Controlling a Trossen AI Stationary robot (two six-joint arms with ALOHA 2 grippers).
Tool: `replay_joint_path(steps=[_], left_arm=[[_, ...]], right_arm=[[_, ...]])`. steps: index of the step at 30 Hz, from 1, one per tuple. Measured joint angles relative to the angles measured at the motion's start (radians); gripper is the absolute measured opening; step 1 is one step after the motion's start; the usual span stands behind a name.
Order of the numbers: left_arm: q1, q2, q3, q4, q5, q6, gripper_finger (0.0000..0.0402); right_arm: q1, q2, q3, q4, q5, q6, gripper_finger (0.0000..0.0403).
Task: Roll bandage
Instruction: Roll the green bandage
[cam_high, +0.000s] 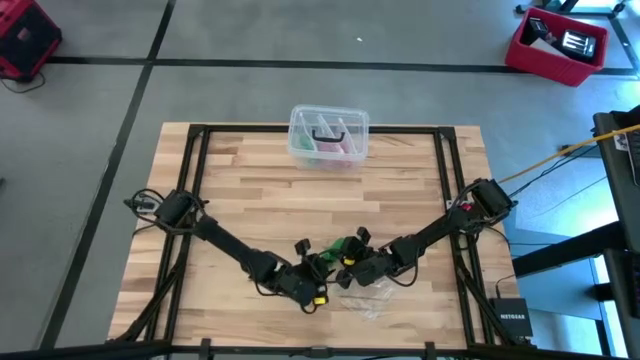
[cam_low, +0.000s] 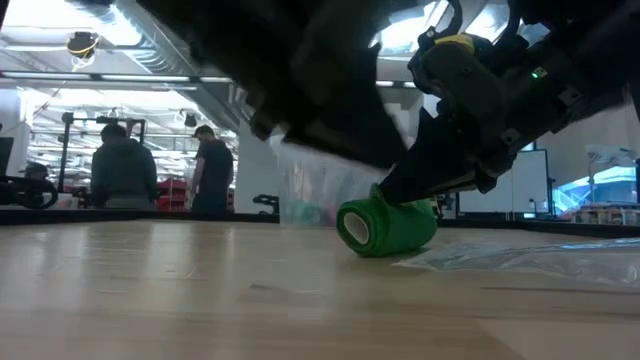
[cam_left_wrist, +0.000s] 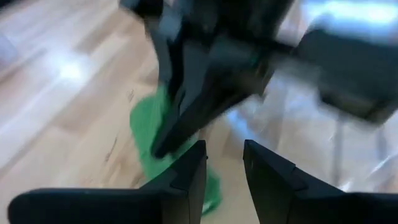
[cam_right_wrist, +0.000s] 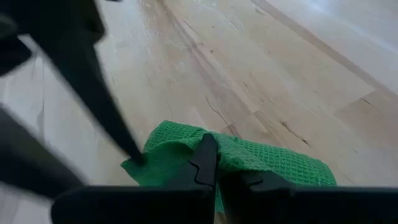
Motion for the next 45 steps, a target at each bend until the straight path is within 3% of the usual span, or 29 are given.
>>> replay_joint_path(steps=[10,24,29,36,45], left_arm=[[0.025,0.005,0.000,-0.226,0.017,-0.188,0.0100],[0.006,-0.036,0.004,-0.238,0.026,-0.134,0.0100],[-0.005,-0.083,0.014,-0.216,-0.044,-0.094,0.0100],[0.053,-0.015,-0.005,-0.192,0.010,-0.109,0.0100],[0.087,-0.001,-0.023,-0.240,0.001,-0.189,0.0100]], right_arm=[[0.002,0.000,0.000,-0.004,-0.006,0.000,0.0010],[0.003,-0.002,-0.001,-0.009,-0.006,0.000,0.0010],[0.003,-0.002,-0.001,-0.008,-0.006,0.000,0.0010],[0.004,-0.002,-0.001,-0.008,-0.007,0.003,0.0010],[0.002,-0.002,-0.001,-0.007,-0.006,-0.007,0.0010]])
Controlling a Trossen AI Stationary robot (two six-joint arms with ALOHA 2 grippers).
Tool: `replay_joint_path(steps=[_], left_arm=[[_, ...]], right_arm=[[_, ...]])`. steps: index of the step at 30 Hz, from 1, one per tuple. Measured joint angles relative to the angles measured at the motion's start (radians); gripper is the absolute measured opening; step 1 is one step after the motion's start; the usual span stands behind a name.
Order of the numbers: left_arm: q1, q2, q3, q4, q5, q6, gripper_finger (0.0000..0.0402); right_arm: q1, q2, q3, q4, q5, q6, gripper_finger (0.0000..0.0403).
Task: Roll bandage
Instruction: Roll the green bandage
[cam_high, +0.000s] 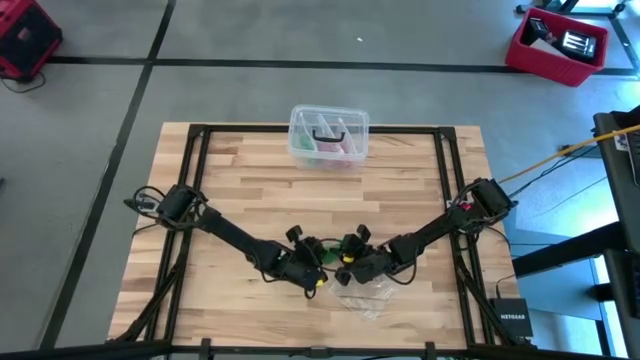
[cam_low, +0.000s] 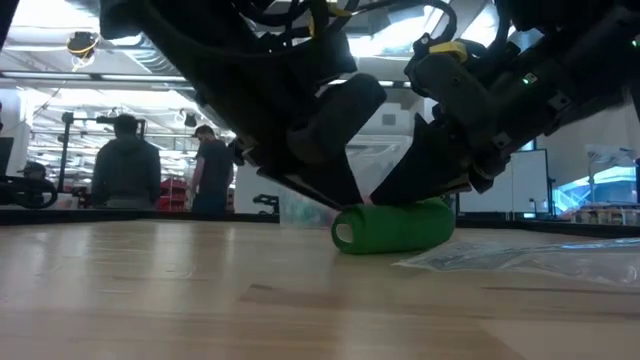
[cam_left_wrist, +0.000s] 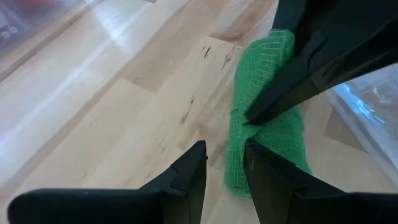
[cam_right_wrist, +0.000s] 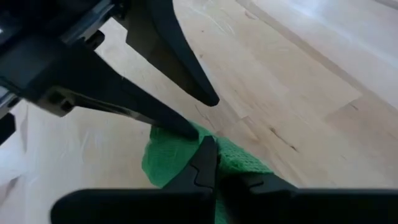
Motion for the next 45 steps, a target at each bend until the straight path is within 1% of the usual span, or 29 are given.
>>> replay_joint_path(steps=[3,6,11,15,18,20,24,31,34,36,38,41,42,45], left_arm=[[0.000,0.000,-0.021,0.027,0.001,-0.011,0.0100],[-0.001,0.000,-0.032,0.041,0.001,-0.009,0.0100],[-0.005,0.000,-0.034,0.078,0.003,0.023,0.0100],[-0.006,0.001,-0.034,0.086,0.007,0.023,0.0100],[-0.005,0.002,-0.034,0.092,0.008,0.040,0.0100],[-0.005,0.002,-0.034,0.094,0.009,0.046,0.0100],[-0.004,0.003,-0.034,0.095,0.012,0.046,0.0100],[-0.005,0.003,-0.034,0.104,0.012,0.049,0.0100],[-0.005,0.003,-0.034,0.105,0.012,0.049,0.0100],[-0.005,0.003,-0.034,0.105,0.012,0.050,0.0100],[-0.005,0.003,-0.034,0.106,0.012,0.052,0.0100],[-0.005,0.003,-0.034,0.111,0.012,0.053,0.0100],[-0.005,0.003,-0.034,0.114,0.012,0.053,0.0100],[-0.005,0.003,-0.034,0.119,0.012,0.056,0.0100]], right_arm=[[0.001,0.000,0.000,0.002,0.015,-0.009,0.0011],[0.001,0.000,0.012,-0.006,0.020,-0.014,0.0030],[0.003,-0.003,0.039,-0.014,0.010,-0.102,0.0098],[0.003,-0.045,0.057,-0.068,-0.031,-0.171,0.0151],[0.003,-0.094,0.060,-0.118,-0.024,-0.206,0.0177],[0.003,-0.132,0.063,-0.162,-0.016,-0.230,0.0187],[0.003,-0.198,0.064,-0.282,-0.004,-0.249,0.0192],[0.001,-0.209,0.064,-0.366,0.007,-0.254,0.0193],[0.013,-0.209,0.064,-0.342,-0.019,-0.298,0.0193],[0.037,-0.209,0.063,-0.317,-0.046,-0.365,0.0193],[0.060,-0.198,0.064,-0.270,-0.107,-0.443,0.0193],[0.062,-0.160,0.064,-0.234,-0.214,-0.487,0.0193],[0.055,-0.145,0.064,-0.228,-0.218,-0.488,0.0193],[0.019,-0.107,0.064,-0.239,-0.178,-0.464,0.0193]])
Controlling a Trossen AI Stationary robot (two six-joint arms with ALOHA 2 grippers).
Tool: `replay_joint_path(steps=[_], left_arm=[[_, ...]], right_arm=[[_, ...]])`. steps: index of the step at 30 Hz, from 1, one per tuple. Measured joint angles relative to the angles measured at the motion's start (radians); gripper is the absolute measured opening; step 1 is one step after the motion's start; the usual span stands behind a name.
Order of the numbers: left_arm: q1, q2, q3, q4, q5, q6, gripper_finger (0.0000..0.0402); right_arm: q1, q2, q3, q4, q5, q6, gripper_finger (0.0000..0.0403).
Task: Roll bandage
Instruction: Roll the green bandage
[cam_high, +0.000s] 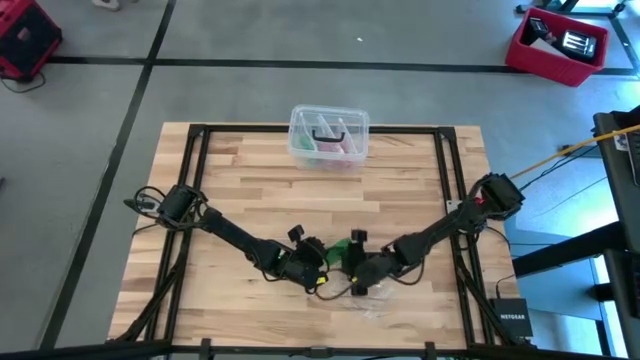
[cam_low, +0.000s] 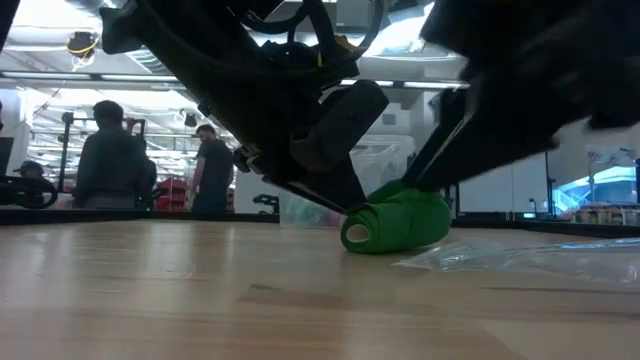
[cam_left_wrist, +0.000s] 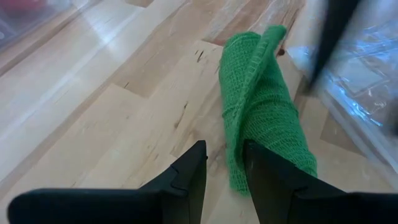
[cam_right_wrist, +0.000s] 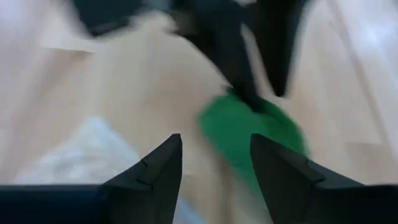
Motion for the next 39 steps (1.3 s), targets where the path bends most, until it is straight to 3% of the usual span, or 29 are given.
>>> replay_joint_path(steps=[5,14,29,39], left_arm=[[0.000,0.000,0.000,0.000,0.000,0.001,0.0100],[0.000,0.001,0.000,0.002,-0.003,0.000,0.0100],[-0.004,-0.015,0.001,-0.007,0.006,0.051,0.0100],[0.014,-0.097,0.027,-0.003,-0.031,0.174,0.0100]], right_arm=[[-0.047,0.005,-0.001,0.008,0.018,0.002,0.0193],[-0.131,0.008,0.001,-0.093,-0.043,0.028,0.0193],[-0.219,-0.002,0.003,-0.147,-0.324,-0.107,0.0193],[-0.214,0.000,0.000,-0.125,-0.300,-0.109,0.0193]])
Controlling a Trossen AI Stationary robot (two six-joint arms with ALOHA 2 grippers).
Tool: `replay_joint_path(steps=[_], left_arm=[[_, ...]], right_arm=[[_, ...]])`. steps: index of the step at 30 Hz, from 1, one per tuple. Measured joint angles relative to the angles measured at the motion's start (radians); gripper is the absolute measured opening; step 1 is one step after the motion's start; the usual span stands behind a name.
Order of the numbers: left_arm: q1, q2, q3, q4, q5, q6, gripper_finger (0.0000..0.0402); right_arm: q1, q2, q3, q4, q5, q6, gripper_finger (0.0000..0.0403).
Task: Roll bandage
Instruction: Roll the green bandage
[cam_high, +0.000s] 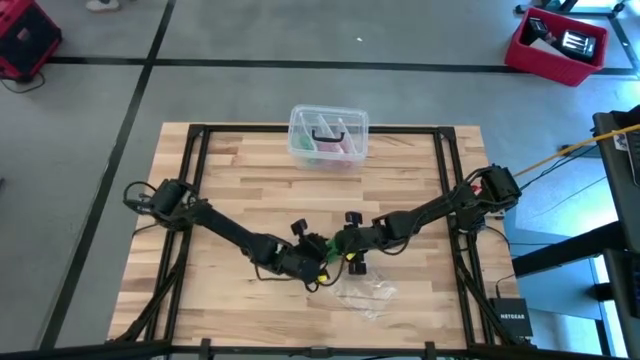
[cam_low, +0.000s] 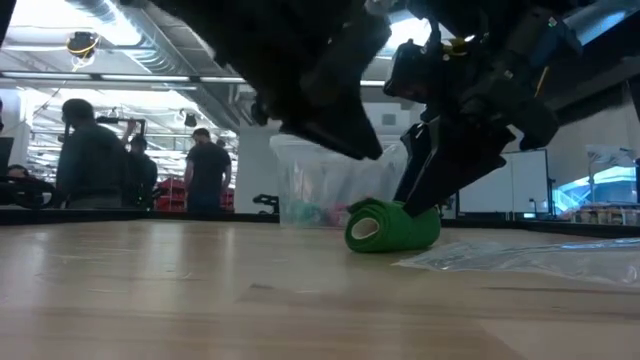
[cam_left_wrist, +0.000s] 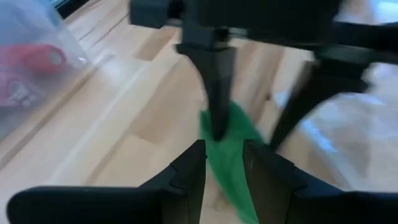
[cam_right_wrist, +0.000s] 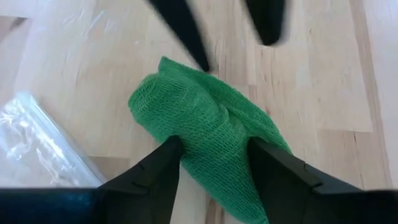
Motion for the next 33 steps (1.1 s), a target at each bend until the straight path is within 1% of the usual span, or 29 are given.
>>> replay_joint_path(steps=[6,11,14,18,23,26,30,33], left_arm=[[0.048,0.047,-0.021,0.015,0.019,-0.053,0.0100],[0.072,0.088,-0.023,0.070,0.081,-0.075,0.0100],[0.082,0.120,-0.023,0.076,0.081,-0.078,0.0100],[0.097,0.157,-0.021,0.060,0.087,-0.123,0.0100],[0.093,0.175,-0.022,0.092,0.093,-0.101,0.0100],[0.085,0.173,-0.022,0.103,0.093,-0.076,0.0100],[0.081,0.175,-0.023,0.116,0.106,-0.063,0.0100],[0.080,0.175,-0.024,0.117,0.109,-0.061,0.0100]], right_arm=[[0.001,0.001,-0.001,0.008,0.009,0.002,0.0193],[0.001,0.002,-0.001,0.007,0.010,0.001,0.0193],[0.001,0.002,-0.001,0.009,0.014,0.001,0.0193],[0.000,0.003,-0.001,0.011,0.015,0.002,0.0193],[0.000,0.001,-0.001,0.015,0.015,0.002,0.0193],[0.001,-0.020,-0.004,0.008,0.007,0.003,0.0193],[0.001,-0.097,-0.008,-0.024,-0.002,0.006,0.0193],[0.001,-0.143,-0.007,-0.047,0.040,0.008,0.0193]])
